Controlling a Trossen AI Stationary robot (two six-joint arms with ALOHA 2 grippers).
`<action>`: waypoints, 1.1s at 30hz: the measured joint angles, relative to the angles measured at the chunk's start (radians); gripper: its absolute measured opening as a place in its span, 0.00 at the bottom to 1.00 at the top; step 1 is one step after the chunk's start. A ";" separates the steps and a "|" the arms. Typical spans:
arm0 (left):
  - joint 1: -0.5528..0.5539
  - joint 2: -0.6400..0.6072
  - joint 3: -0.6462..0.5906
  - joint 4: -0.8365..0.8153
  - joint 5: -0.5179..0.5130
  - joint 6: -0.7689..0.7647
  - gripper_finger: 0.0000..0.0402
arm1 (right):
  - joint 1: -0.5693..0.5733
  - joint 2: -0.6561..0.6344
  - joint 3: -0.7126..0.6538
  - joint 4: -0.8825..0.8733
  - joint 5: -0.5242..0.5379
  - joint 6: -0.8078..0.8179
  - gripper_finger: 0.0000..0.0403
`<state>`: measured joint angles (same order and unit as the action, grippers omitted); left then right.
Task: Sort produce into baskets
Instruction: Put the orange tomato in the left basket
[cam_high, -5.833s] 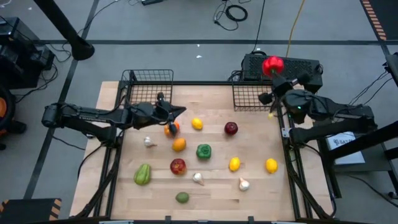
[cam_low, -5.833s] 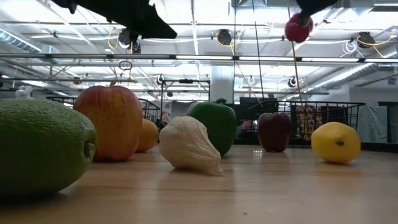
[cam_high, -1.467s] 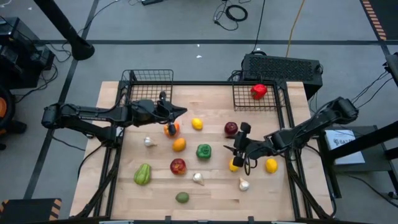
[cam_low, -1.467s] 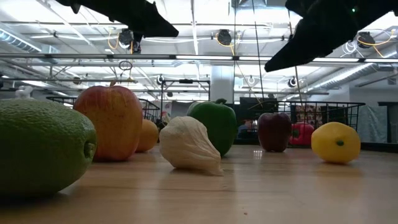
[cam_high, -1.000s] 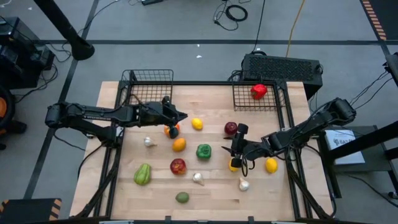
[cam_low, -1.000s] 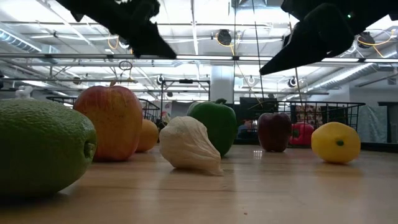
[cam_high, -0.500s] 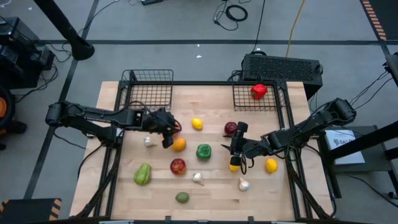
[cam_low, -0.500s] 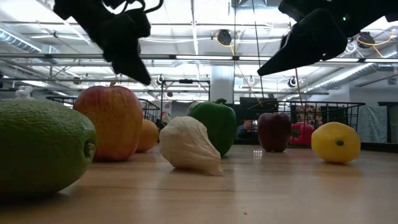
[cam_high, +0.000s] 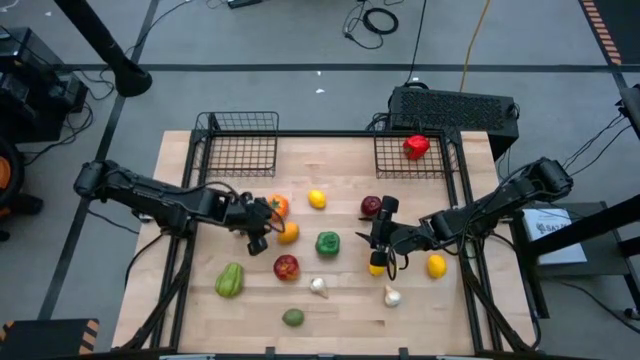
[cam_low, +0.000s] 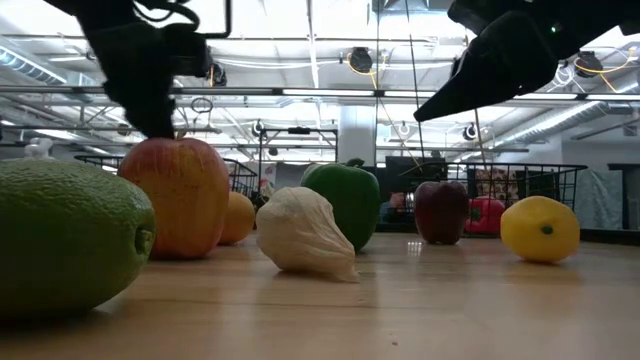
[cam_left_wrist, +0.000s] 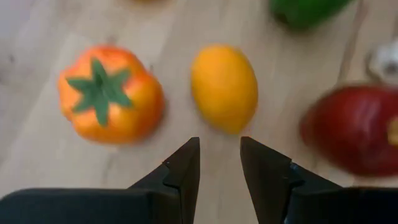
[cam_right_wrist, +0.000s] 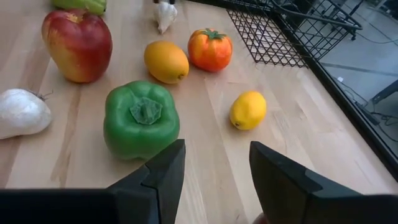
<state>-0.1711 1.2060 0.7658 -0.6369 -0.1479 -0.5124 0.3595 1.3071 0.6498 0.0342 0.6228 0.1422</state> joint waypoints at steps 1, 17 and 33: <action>-0.014 0.000 0.000 -0.019 -0.003 -0.006 0.31 | 0.000 0.000 0.000 0.000 0.000 0.001 0.42; -0.052 0.030 -0.001 -0.107 -0.322 0.058 0.41 | 0.000 0.000 0.000 0.024 0.000 0.000 0.42; -0.052 0.294 -0.001 0.178 -0.554 0.206 0.41 | 0.000 0.000 0.001 0.074 0.000 -0.031 0.42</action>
<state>-0.2230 1.4996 0.7650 -0.4590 -0.7022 -0.3066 0.3599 1.3071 0.6505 0.1079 0.6224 0.1112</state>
